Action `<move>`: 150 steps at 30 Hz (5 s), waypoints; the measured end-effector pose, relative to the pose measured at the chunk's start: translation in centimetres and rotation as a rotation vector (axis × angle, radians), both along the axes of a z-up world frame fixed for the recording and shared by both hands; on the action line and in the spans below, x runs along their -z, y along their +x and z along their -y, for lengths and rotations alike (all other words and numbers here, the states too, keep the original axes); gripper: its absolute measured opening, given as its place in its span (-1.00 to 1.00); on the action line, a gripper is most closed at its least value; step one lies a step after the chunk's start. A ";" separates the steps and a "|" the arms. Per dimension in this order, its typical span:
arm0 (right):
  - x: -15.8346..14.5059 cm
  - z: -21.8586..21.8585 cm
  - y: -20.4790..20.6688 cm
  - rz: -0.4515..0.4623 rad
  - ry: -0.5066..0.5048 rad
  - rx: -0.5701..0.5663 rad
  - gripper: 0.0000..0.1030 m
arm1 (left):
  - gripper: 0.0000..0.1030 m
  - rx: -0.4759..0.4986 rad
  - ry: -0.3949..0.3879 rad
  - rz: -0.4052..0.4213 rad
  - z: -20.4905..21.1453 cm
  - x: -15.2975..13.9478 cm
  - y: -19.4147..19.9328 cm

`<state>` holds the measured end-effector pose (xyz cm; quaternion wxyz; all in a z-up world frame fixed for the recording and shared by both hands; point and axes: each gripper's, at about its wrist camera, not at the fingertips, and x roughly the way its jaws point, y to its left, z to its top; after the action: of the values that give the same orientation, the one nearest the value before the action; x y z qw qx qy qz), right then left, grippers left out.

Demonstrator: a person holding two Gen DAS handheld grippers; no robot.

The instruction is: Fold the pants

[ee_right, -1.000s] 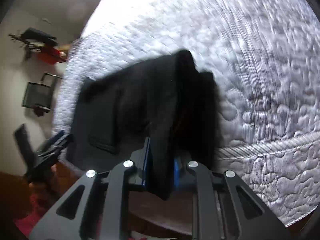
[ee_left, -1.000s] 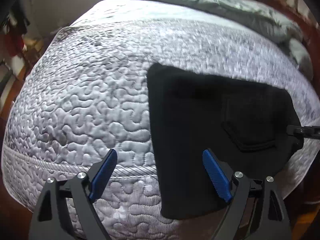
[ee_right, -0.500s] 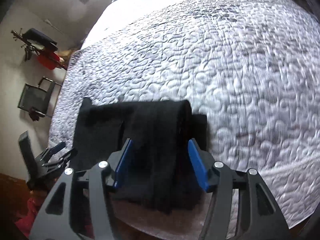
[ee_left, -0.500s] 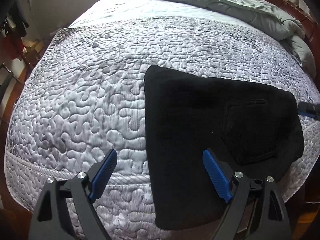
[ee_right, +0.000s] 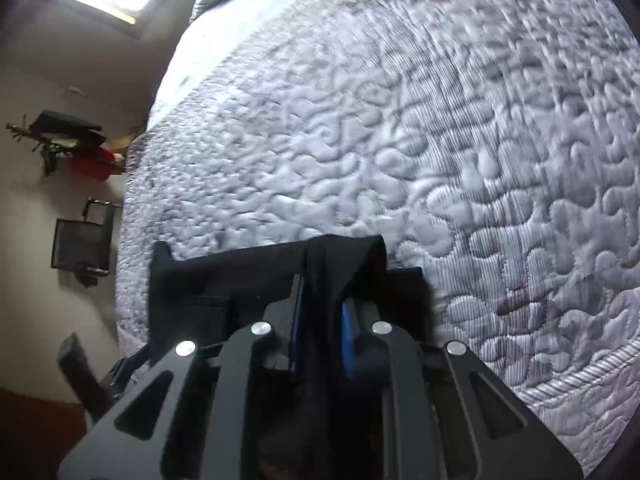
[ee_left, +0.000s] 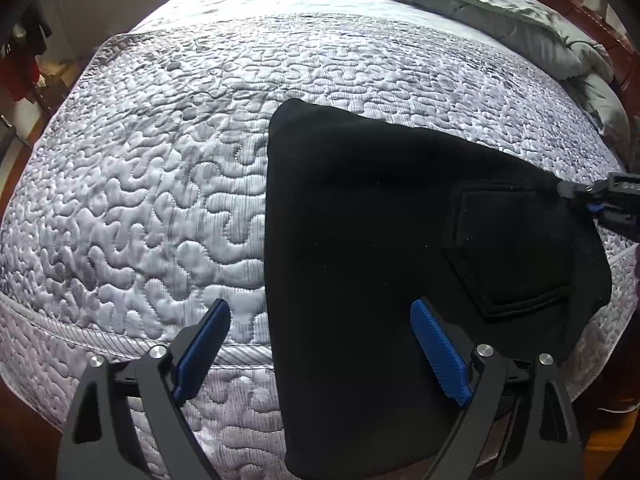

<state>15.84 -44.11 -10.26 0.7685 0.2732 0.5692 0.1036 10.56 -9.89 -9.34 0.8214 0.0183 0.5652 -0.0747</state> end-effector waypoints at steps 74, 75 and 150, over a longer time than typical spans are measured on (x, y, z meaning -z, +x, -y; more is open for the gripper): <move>2.2 -3.1 -7.6 -0.087 -0.194 -0.101 0.87 | 0.83 0.120 -0.015 -0.006 1.8 -0.1 -1.1; 2.4 -3.1 -7.5 -0.086 -0.190 -0.103 0.91 | 0.84 0.120 -0.026 -0.014 1.8 0.2 -0.9; 4.2 -1.4 12.0 0.146 -0.037 -0.134 0.13 | -0.21 0.058 -0.292 0.024 -1.4 1.3 15.3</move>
<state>27.85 -42.74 -14.48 0.8044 0.2120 0.5303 0.1638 25.83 -8.47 -10.63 0.8194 -0.0841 0.5378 -0.1797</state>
